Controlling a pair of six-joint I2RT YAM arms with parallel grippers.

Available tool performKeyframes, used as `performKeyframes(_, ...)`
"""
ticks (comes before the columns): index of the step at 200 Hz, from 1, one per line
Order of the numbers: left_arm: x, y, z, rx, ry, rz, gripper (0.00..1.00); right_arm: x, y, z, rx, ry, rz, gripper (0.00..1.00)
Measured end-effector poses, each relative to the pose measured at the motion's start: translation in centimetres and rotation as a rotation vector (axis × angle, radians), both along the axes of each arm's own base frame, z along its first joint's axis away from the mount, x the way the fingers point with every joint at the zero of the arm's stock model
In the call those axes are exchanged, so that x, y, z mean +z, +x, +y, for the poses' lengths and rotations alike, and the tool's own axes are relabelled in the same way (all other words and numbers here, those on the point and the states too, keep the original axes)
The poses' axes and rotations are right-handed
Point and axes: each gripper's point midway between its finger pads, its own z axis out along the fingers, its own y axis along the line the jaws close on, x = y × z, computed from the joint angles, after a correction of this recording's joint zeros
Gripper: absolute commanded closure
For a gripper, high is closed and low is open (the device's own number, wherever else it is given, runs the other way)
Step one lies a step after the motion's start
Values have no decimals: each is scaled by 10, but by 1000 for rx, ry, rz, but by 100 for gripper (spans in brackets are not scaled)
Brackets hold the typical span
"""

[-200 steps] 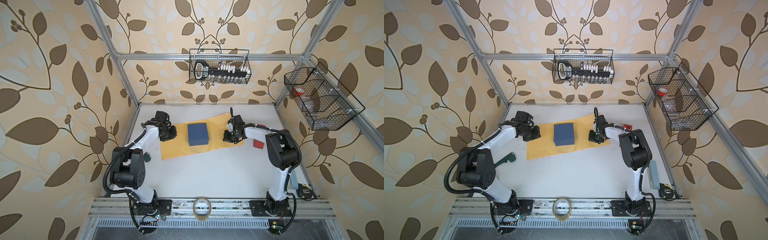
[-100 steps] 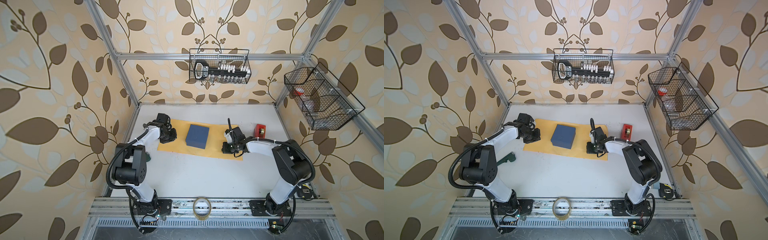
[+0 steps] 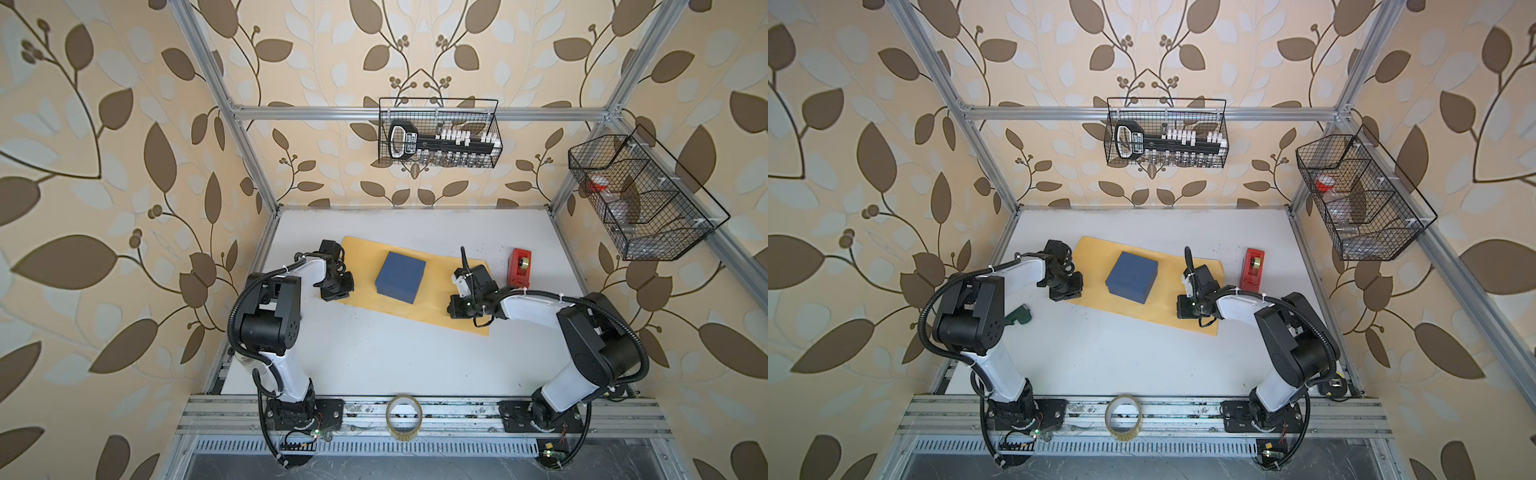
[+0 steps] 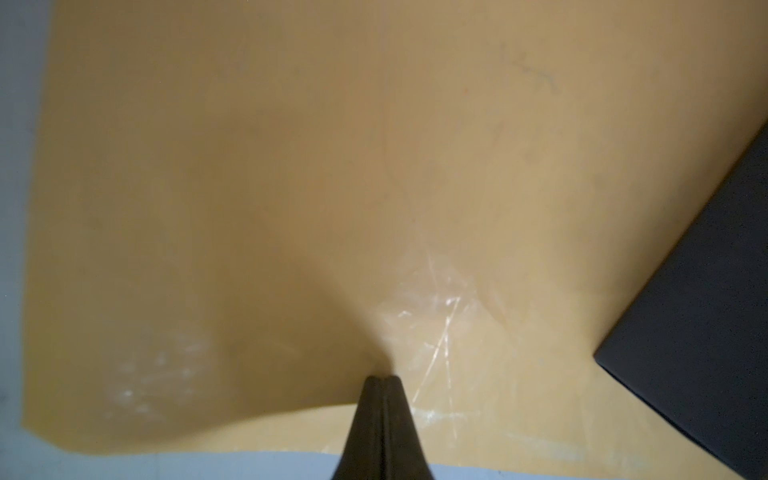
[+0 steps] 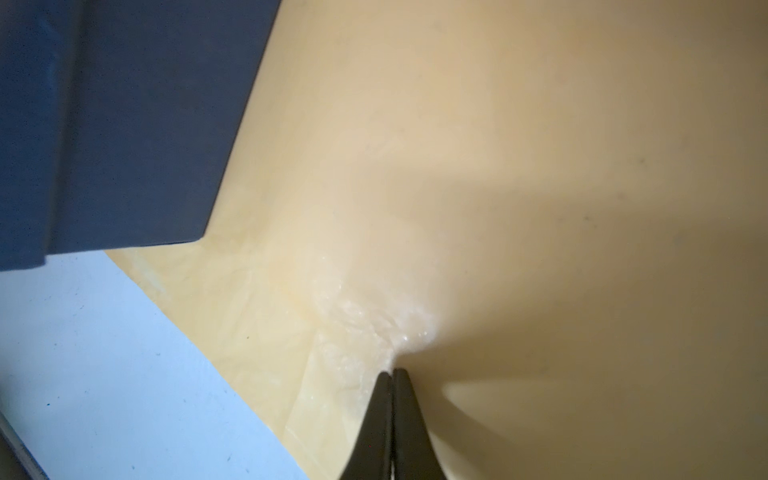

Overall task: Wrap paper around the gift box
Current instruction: 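Move both grippers to the paper edges beside the box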

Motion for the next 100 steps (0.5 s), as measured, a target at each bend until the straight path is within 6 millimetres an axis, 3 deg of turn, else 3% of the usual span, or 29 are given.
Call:
performKeyframes(21,0,-13,-4,-14,5,-8,100,1,-1,-2,-2,1,7,92)
performKeyframes(59,-2,-56,-18,-52,5,2,100,1,-6,-8,-7,-8,32,91)
performKeyframes(100,-3,-80,-13,-35,14,44,100,2,-13,-18,-10,-32,62,90)
